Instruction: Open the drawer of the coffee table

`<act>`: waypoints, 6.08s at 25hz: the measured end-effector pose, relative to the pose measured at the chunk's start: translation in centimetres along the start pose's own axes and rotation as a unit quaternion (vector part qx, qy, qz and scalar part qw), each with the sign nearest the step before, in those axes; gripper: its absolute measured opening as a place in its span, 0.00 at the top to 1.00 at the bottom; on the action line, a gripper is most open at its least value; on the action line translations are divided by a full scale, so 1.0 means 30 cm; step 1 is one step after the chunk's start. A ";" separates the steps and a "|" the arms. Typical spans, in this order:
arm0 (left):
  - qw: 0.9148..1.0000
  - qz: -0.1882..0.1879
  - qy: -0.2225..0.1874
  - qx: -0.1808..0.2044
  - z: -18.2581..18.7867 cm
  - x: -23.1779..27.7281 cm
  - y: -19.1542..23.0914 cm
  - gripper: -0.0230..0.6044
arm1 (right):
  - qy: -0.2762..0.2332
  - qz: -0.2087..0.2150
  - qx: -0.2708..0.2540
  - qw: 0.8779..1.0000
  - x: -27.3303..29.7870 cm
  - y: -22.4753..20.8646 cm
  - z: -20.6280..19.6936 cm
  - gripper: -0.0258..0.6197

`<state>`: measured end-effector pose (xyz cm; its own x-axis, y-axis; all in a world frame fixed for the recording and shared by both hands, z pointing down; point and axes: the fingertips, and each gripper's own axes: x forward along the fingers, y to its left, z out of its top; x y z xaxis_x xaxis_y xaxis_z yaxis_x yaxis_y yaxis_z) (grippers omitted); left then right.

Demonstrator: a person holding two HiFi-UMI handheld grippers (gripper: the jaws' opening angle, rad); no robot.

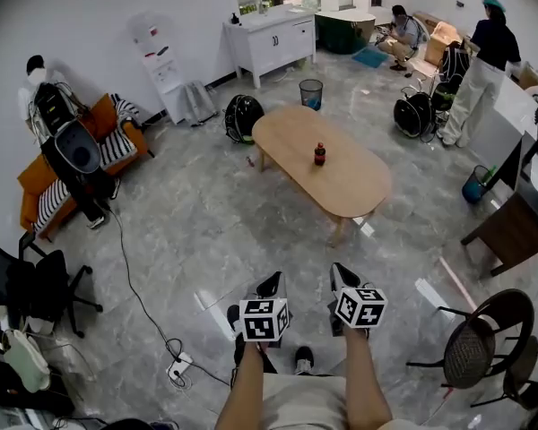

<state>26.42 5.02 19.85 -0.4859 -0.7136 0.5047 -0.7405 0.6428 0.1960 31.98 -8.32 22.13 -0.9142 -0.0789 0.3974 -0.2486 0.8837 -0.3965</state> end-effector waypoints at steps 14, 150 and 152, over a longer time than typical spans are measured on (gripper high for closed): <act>0.999 -0.052 -0.003 -0.002 0.145 0.217 0.169 0.95 | -0.007 -0.075 0.025 0.997 0.185 -0.075 0.088 0.94; 0.876 -0.390 0.103 0.263 0.605 1.686 1.120 0.95 | -0.078 -0.494 0.091 0.861 1.239 -0.240 0.247 0.94; 0.876 -0.390 0.093 0.269 0.547 1.737 1.111 0.95 | -0.096 -0.481 0.111 0.864 1.263 -0.294 0.160 0.94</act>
<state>-31.20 -15.30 38.87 0.3126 -0.7874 0.5313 -0.9492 -0.2804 0.1428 -2.00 -21.33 36.72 -0.2804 -0.8216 0.4963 -0.9593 0.2573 -0.1160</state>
